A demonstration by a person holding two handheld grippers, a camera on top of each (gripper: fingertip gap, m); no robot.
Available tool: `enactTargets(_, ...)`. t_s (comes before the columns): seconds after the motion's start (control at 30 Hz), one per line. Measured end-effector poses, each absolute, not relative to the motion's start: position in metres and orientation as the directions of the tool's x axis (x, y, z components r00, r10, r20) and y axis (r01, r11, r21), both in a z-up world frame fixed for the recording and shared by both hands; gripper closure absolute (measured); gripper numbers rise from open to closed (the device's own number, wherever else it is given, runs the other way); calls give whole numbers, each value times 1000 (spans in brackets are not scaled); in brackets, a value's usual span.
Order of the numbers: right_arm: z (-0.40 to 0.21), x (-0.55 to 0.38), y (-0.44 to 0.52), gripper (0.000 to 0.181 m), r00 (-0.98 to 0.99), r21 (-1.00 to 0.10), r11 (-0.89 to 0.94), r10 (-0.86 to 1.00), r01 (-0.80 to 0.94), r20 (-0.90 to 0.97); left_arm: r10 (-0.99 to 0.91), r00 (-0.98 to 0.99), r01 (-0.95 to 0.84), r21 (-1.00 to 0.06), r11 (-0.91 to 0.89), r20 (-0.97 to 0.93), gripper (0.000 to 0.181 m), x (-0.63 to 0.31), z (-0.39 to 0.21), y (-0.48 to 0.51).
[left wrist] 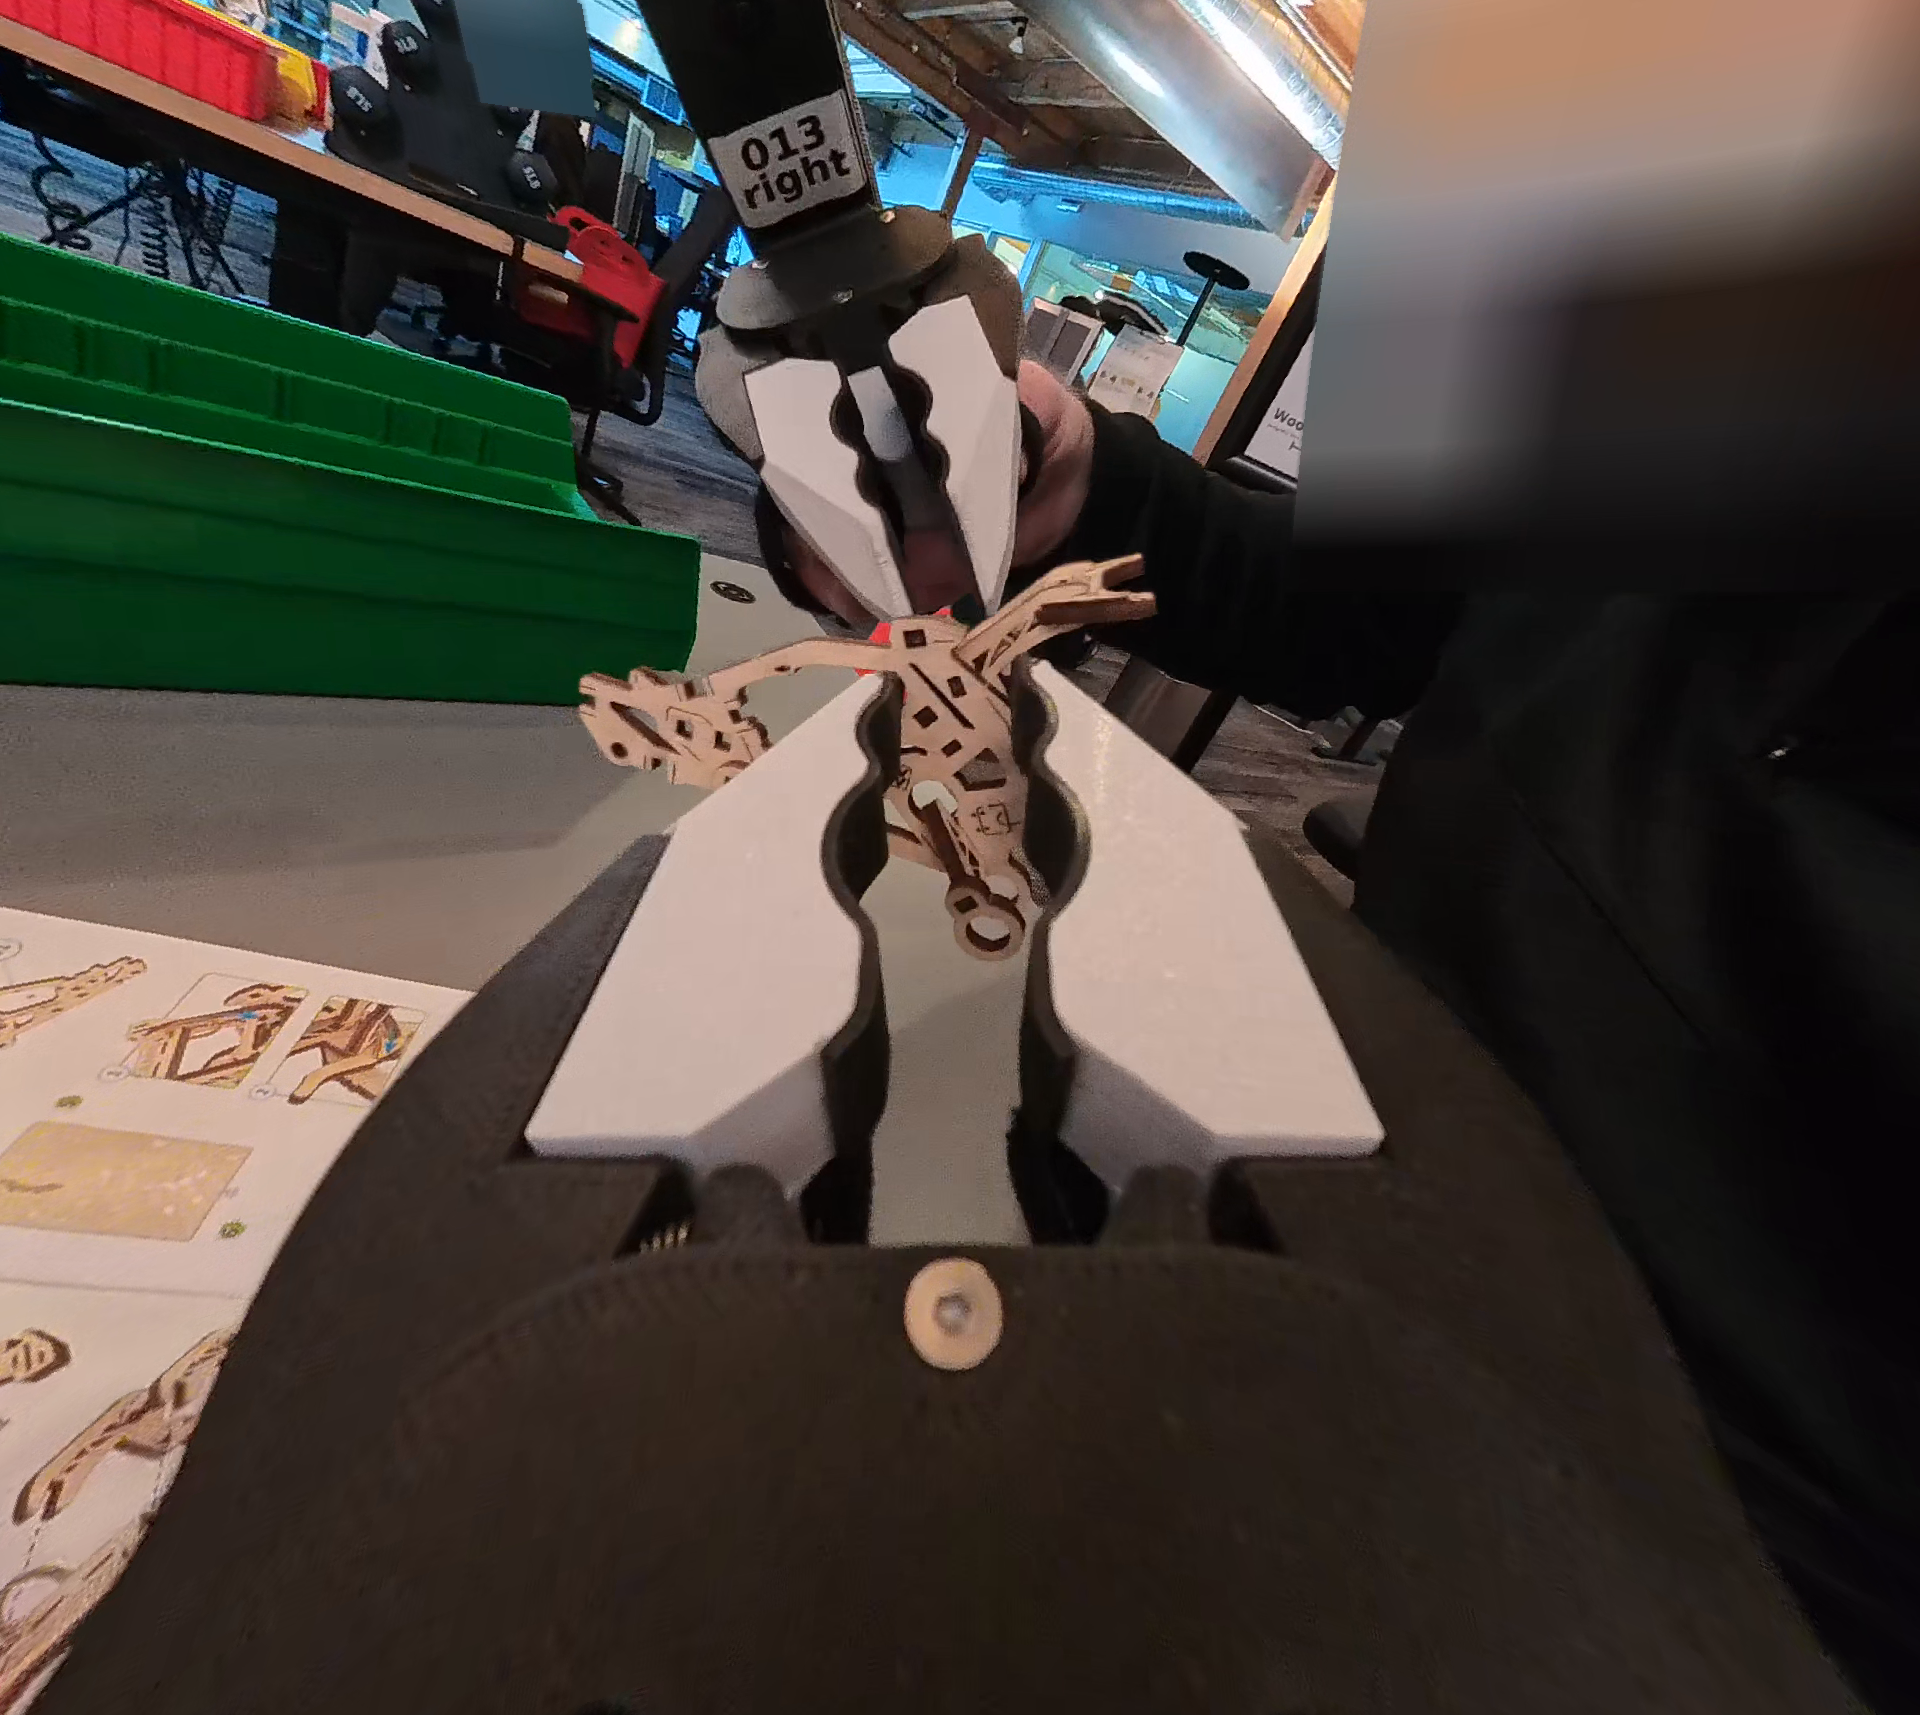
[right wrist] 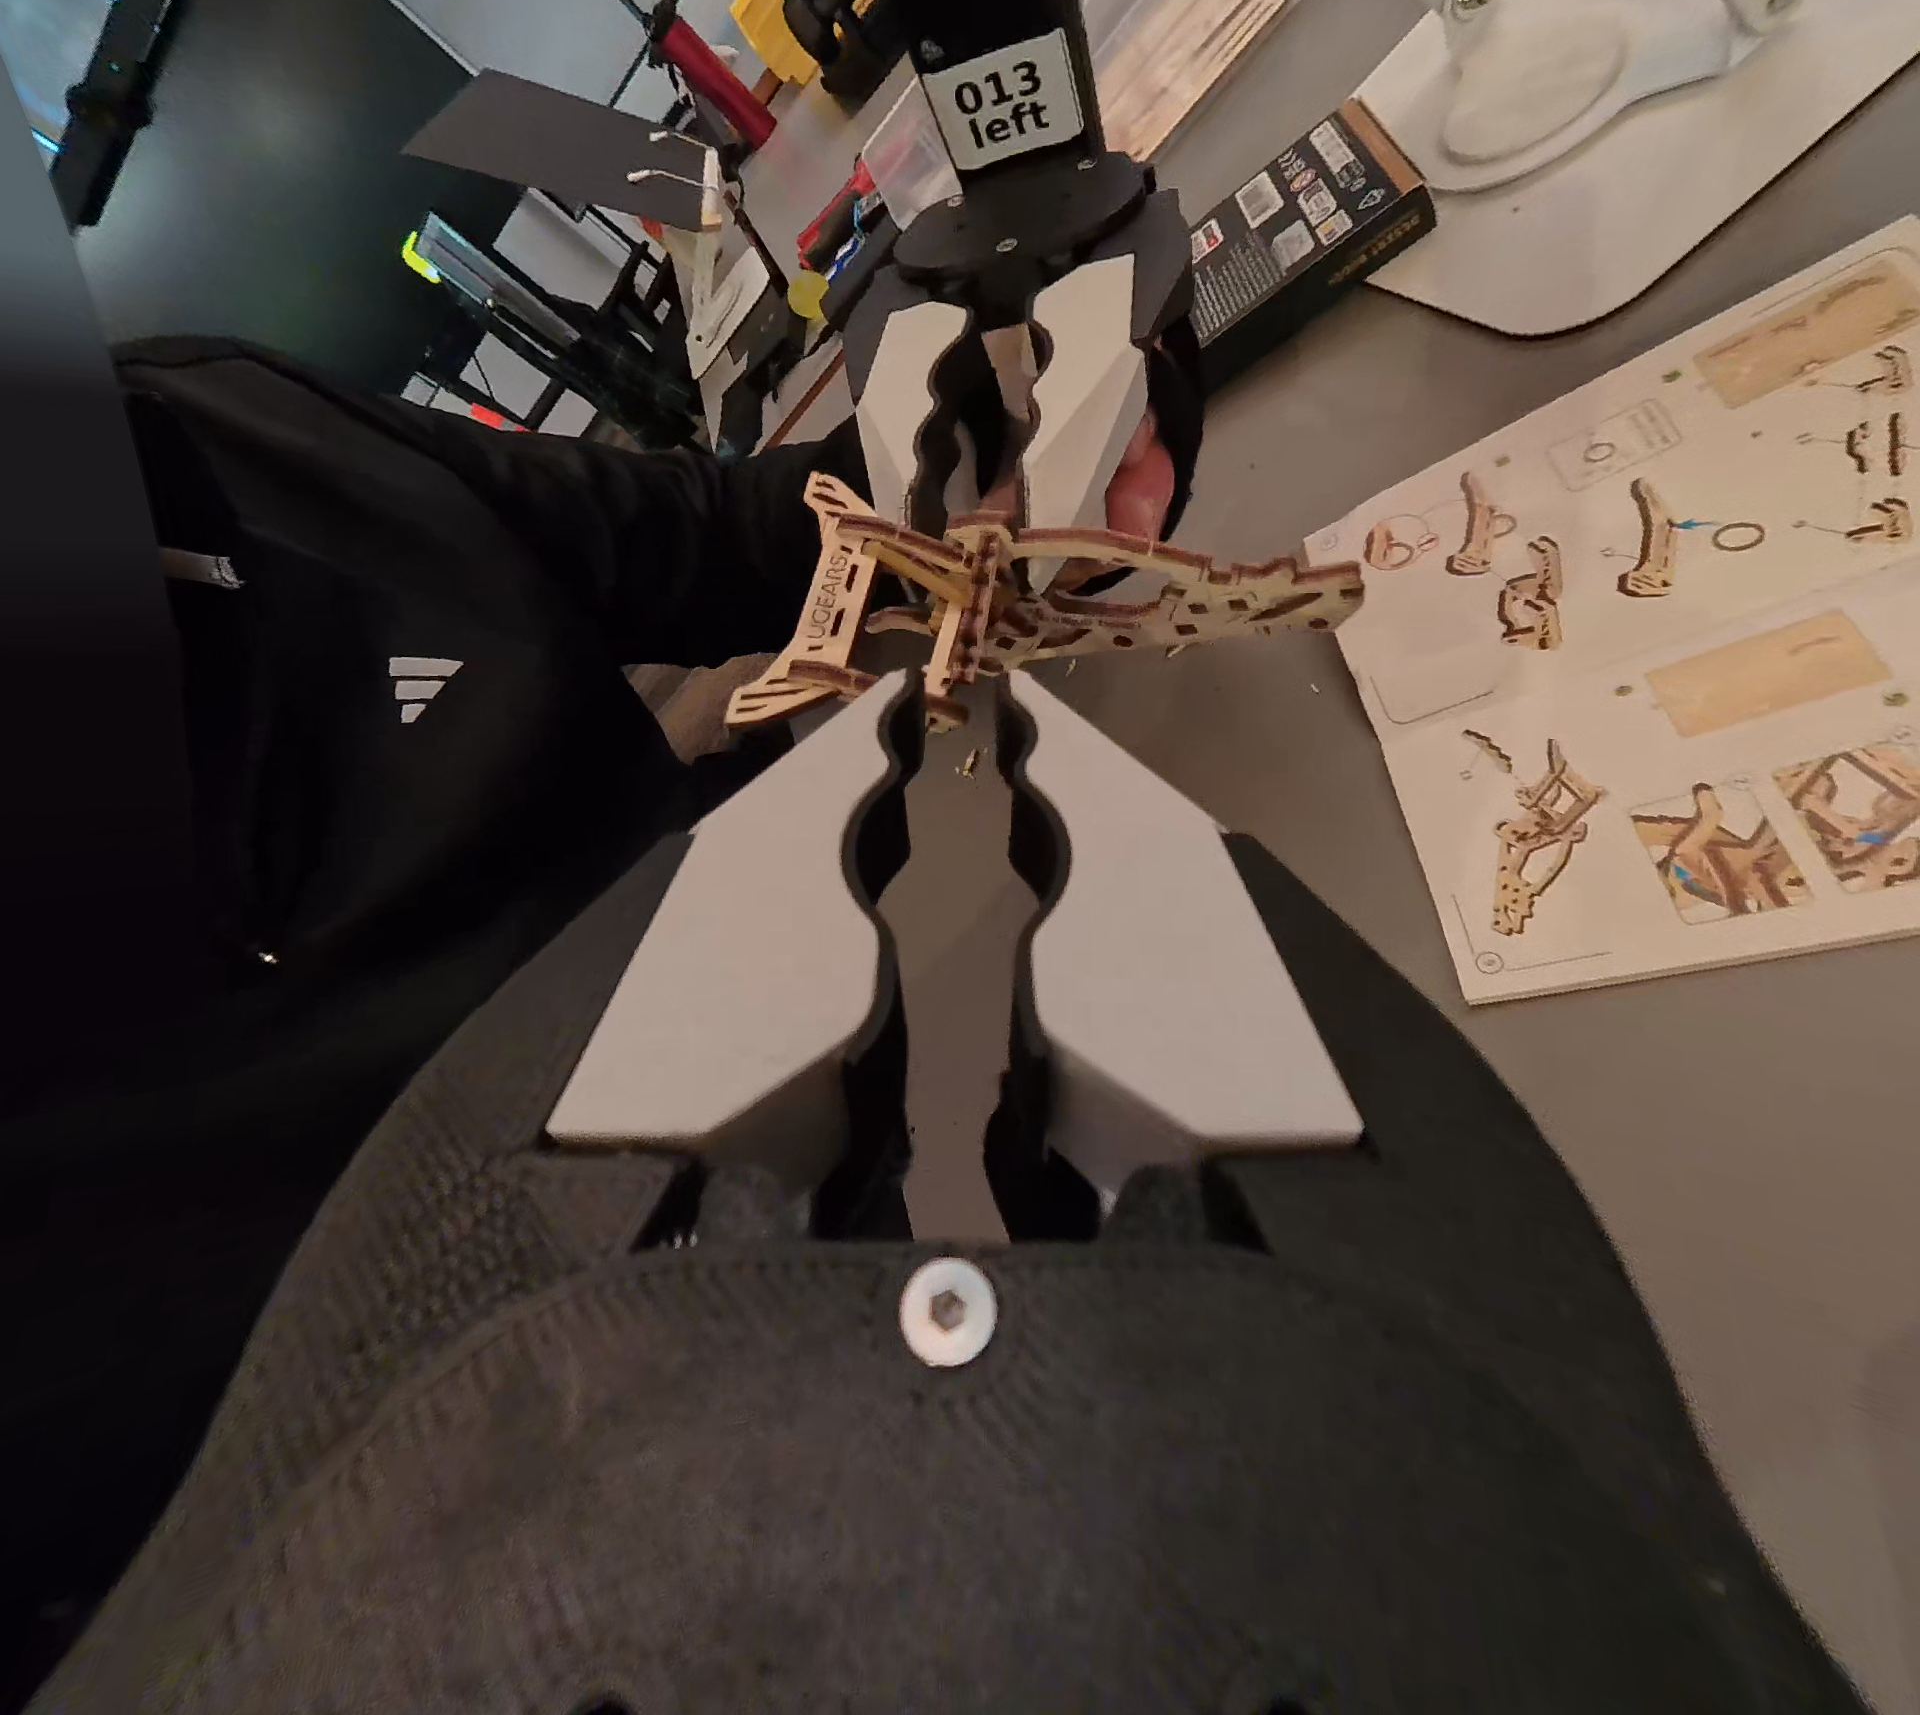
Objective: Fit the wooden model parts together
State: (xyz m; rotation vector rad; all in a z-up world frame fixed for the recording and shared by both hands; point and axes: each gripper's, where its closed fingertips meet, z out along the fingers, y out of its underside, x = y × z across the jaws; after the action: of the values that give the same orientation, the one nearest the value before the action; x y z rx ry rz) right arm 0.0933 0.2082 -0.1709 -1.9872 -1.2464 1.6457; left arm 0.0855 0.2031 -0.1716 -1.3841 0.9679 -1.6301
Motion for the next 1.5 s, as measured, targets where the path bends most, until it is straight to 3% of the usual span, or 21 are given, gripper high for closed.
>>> enactTargets(0.43, -174, 88, 199, 181, -32, -667, -571, 748, 479, -663, -963, -98, 1, -968, -252, 250, 163, 87, -179, 191)
enactTargets(0.83, -174, 88, 202, 179, -35, -653, -611, 718, 448, -695, -952, -107, 35, -956, -292, 287, 163, 85, -177, 194)
enactTargets(1.23, -165, 106, 203, 157, -23, -745, -566, 791, 353, -611, -895, -237, 171, -891, -422, 378, 163, 74, -159, 196)
enactTargets(1.37, -166, 95, 196, 152, -4, -824, -460, 873, 330, -489, -781, -416, 196, -793, -577, 465, 163, 63, -150, 193)
enactTargets(1.5, -155, 96, 224, 127, 109, -914, -338, 941, 225, -322, -659, -548, 175, -701, -692, 515, 163, 52, -145, 192)
